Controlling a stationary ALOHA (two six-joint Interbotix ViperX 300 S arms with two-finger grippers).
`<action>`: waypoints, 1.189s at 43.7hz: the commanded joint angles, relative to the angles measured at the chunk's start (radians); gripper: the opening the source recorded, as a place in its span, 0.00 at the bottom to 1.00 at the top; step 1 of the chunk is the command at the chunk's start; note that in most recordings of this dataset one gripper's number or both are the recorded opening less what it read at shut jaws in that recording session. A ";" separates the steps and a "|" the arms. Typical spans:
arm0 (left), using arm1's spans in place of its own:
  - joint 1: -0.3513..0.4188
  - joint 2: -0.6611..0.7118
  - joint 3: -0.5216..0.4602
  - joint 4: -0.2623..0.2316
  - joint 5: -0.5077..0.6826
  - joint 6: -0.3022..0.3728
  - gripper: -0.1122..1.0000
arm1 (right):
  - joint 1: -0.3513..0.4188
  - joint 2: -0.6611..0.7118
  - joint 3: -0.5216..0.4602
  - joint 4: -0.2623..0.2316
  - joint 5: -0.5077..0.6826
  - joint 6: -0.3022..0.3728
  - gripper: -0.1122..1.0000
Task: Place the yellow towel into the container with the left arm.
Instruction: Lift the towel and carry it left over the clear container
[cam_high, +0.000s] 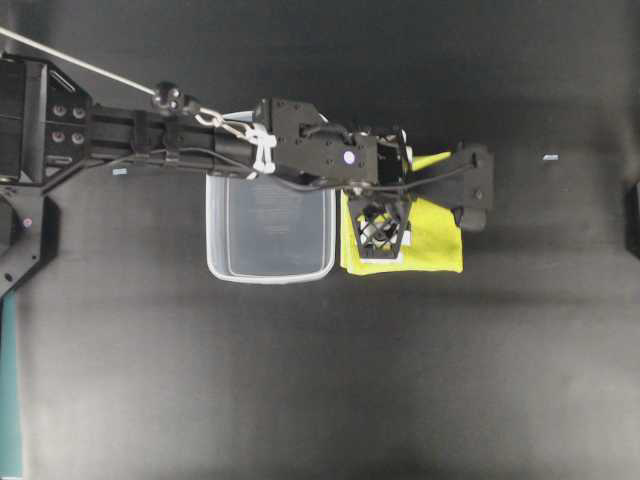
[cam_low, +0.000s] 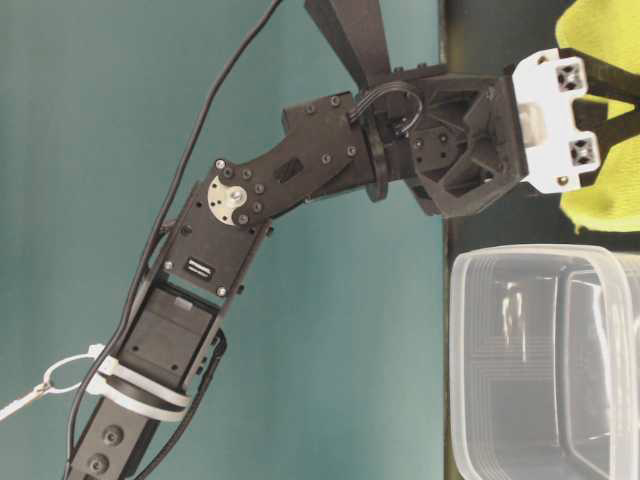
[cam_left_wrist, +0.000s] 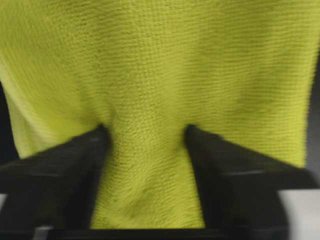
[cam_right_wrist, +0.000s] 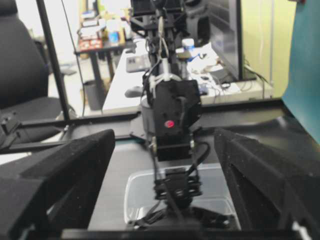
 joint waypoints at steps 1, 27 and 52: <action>-0.012 0.005 -0.003 0.003 0.000 0.005 0.45 | 0.000 0.005 -0.006 0.002 -0.017 0.002 0.80; -0.012 -0.311 -0.172 0.003 0.345 0.008 0.16 | 0.000 0.012 0.005 0.012 -0.052 0.091 0.80; 0.006 -0.661 0.296 0.003 0.310 -0.008 0.16 | 0.002 0.015 0.014 0.011 -0.058 0.123 0.78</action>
